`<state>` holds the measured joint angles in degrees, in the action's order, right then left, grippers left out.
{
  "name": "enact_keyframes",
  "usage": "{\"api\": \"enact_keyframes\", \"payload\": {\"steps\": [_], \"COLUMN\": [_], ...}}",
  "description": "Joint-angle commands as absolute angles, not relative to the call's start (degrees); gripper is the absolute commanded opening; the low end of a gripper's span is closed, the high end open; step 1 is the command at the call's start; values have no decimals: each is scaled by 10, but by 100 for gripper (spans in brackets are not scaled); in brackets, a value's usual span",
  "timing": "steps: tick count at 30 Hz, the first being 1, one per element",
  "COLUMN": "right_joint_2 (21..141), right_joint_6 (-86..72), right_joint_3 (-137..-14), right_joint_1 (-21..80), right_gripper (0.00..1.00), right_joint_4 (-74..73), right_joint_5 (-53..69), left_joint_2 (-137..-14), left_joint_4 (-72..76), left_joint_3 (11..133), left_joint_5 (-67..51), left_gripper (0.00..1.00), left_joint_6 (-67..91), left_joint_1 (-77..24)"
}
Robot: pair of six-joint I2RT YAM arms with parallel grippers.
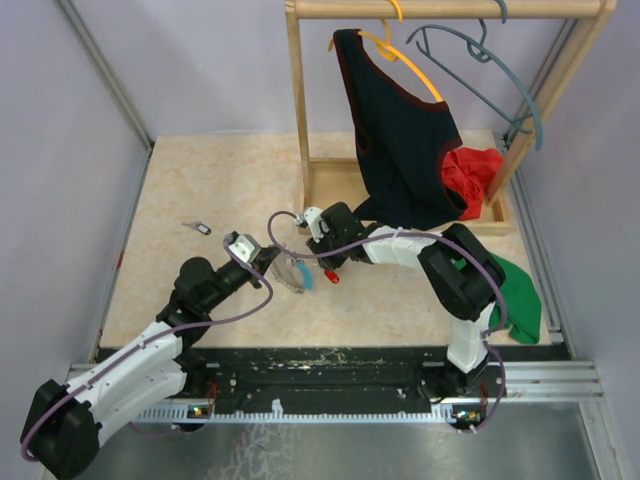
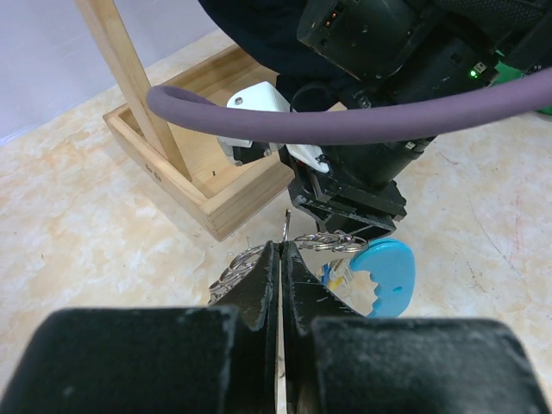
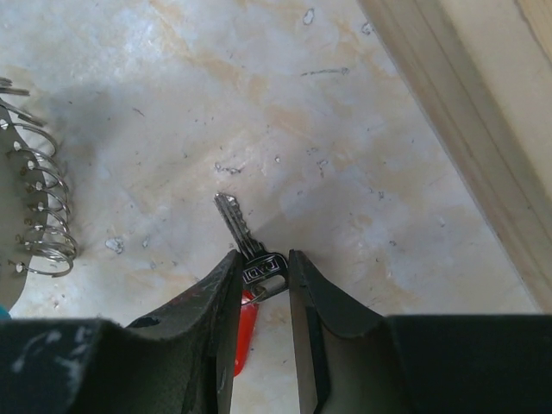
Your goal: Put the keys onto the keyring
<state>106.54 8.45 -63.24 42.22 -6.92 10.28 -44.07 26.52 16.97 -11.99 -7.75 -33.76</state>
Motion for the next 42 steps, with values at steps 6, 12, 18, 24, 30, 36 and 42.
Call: {"api": "enact_keyframes", "payload": {"steps": [6, 12, 18, 24, 30, 36, 42], "right_joint_2": [1014, 953, 862, 868, 910, 938, 941], "right_joint_6": [53, -28, -45, -19, -60, -114, -128], "right_joint_3": [-618, -579, -547, -537, -553, -547, -539], "right_joint_1": [427, 426, 426, 410, 407, 408, 409], "right_gripper": [26, 23, 30, 38, 38, 35, 32], "right_joint_4": [-154, -211, -195, -184, -147, -120, -101], "right_joint_5": [5, -28, 17, 26, 45, 13, -3], "left_joint_2": [-432, -437, -440, -437, -434, -436, -437], "left_joint_4": [289, 290, 289, 284, 285, 285, 285], "left_joint_3": [170, 171, 174, 174, 173, 173, 174], "left_joint_5": [-124, -133, -143, -143, -140, -140, -144], "left_gripper": [1, 1, 1, 1, 1, 1, 1], "left_joint_6": [-76, -74, -72, -74, -75, -75, -74], "left_joint_1": [-339, -339, -339, -339, -339, -339, -339]}}
